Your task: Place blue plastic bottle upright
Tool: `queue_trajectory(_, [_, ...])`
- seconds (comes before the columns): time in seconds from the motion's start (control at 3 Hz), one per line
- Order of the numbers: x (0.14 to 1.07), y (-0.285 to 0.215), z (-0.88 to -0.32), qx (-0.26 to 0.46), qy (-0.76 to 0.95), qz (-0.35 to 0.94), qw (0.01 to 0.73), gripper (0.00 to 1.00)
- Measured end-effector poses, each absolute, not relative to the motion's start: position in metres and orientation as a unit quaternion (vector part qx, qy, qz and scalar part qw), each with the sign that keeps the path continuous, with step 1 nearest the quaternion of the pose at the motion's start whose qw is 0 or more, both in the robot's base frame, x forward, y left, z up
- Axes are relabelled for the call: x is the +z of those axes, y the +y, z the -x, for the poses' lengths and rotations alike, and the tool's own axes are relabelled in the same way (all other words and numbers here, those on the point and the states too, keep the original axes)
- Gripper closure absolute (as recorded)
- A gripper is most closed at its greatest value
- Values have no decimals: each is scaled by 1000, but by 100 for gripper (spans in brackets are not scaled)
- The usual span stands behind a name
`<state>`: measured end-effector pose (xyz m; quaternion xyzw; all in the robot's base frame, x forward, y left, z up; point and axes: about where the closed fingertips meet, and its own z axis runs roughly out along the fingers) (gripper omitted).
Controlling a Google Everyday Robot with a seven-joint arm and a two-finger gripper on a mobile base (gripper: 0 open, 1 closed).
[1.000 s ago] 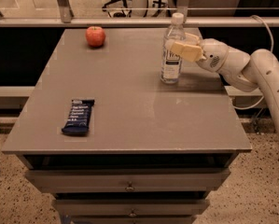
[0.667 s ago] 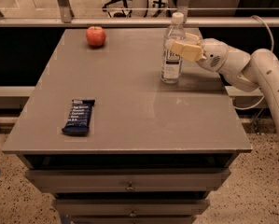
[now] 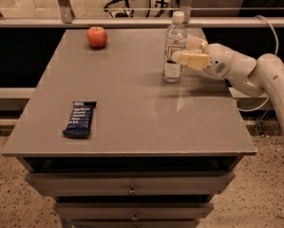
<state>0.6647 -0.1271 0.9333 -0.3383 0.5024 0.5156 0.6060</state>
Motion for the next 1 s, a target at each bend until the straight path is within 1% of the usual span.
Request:
queue_trajectory(0.33, [924,-134,-657,507,497,348,612,0])
queue_trajectory(0.67, [922,-144,-651,476,505,380,611,0])
queue_trajectory(1.0, [933,-194,-640,384,540,441,606,0])
